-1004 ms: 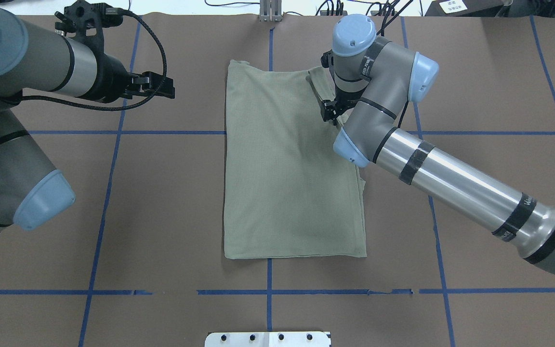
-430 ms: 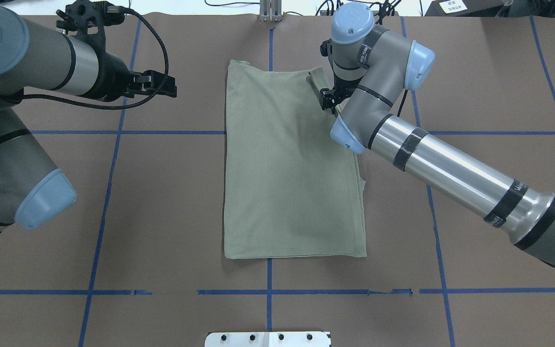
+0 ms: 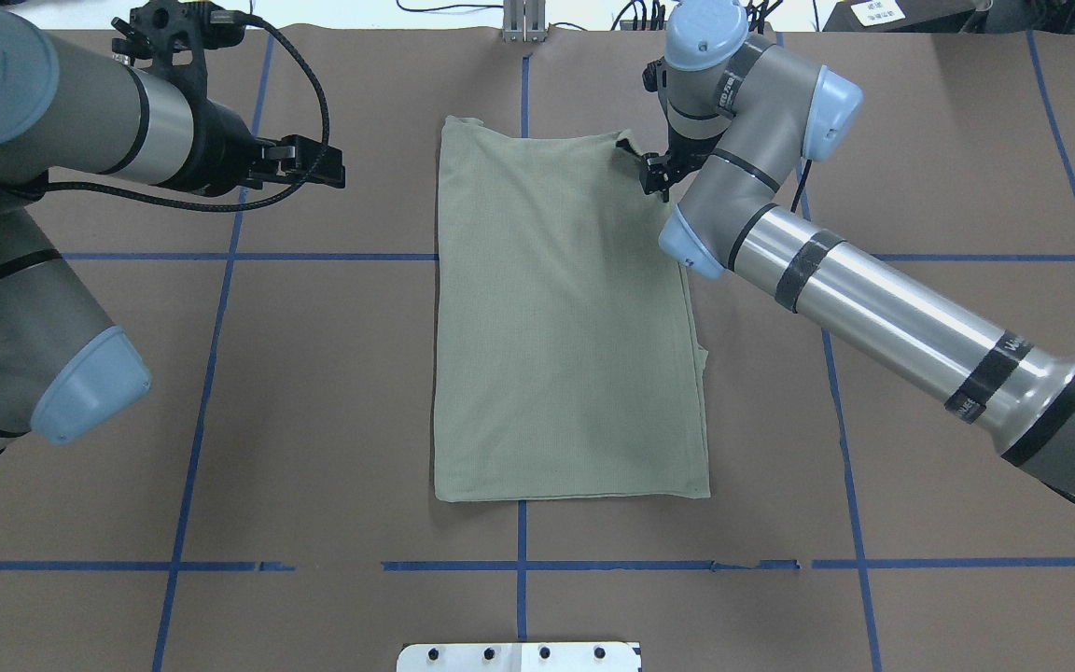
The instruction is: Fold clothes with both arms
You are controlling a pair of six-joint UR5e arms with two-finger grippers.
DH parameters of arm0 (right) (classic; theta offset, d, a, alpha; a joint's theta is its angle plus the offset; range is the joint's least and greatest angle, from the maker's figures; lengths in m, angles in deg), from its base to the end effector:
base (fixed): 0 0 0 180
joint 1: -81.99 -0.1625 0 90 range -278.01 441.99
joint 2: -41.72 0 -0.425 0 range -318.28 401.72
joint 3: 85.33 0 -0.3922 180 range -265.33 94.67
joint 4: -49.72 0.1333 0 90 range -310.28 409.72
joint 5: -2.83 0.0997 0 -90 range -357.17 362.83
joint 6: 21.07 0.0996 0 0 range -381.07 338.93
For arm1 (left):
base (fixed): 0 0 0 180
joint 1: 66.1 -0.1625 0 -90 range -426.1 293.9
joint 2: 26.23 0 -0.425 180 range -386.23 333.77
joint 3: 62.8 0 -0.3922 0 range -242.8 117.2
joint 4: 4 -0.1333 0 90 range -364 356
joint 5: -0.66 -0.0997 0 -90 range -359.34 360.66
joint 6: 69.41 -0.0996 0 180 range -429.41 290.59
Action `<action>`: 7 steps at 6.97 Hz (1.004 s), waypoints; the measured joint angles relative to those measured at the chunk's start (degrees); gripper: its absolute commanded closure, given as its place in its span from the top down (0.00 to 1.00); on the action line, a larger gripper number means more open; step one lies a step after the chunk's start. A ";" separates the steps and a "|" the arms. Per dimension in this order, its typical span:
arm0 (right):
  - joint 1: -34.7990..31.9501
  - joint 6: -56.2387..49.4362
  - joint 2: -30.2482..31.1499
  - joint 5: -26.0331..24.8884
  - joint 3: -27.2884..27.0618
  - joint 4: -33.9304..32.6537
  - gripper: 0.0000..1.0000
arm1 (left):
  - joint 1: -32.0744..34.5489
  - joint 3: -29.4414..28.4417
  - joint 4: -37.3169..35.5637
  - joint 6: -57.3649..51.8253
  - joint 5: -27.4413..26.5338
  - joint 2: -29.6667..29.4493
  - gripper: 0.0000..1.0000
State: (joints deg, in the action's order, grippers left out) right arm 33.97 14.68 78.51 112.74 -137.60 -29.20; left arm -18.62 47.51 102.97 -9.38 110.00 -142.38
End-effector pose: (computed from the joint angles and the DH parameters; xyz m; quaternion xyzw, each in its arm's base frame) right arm -0.4942 -0.6979 0.3515 0.0706 -0.2730 -0.0917 0.9550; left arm 0.3222 -0.4998 0.2126 0.2127 0.4937 -0.0404 0.8423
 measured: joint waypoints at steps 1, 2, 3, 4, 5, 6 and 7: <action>-0.55 -0.18 -0.31 0.00 0.39 0.41 1.00 | -0.01 0.00 0.00 0.00 0.00 -0.03 1.00; -0.96 -0.22 -0.70 0.09 0.53 0.53 1.00 | 0.00 -0.04 0.00 0.00 0.00 -0.02 1.00; -1.27 -0.21 -1.26 0.34 0.48 0.54 1.00 | 0.04 -0.15 0.00 0.00 0.00 -0.01 1.00; -1.48 -0.12 -1.54 1.29 -0.66 0.41 1.00 | 0.04 -0.25 0.00 0.14 0.11 -0.09 1.00; -1.58 0.08 -0.56 3.28 -4.56 -0.96 1.00 | -0.23 -0.38 0.00 1.08 1.60 -0.19 1.00; -1.61 0.28 1.81 5.50 -11.19 -4.70 1.00 | -1.31 -0.64 0.00 3.60 4.27 -0.20 1.00; -1.47 0.76 5.25 6.95 -19.74 -9.79 1.00 | -3.73 -0.87 0.00 8.15 5.84 -0.17 1.00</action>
State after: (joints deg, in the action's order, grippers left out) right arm 32.51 15.44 83.76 119.69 -157.34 -38.99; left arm -22.35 46.64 102.96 -1.23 115.84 -142.55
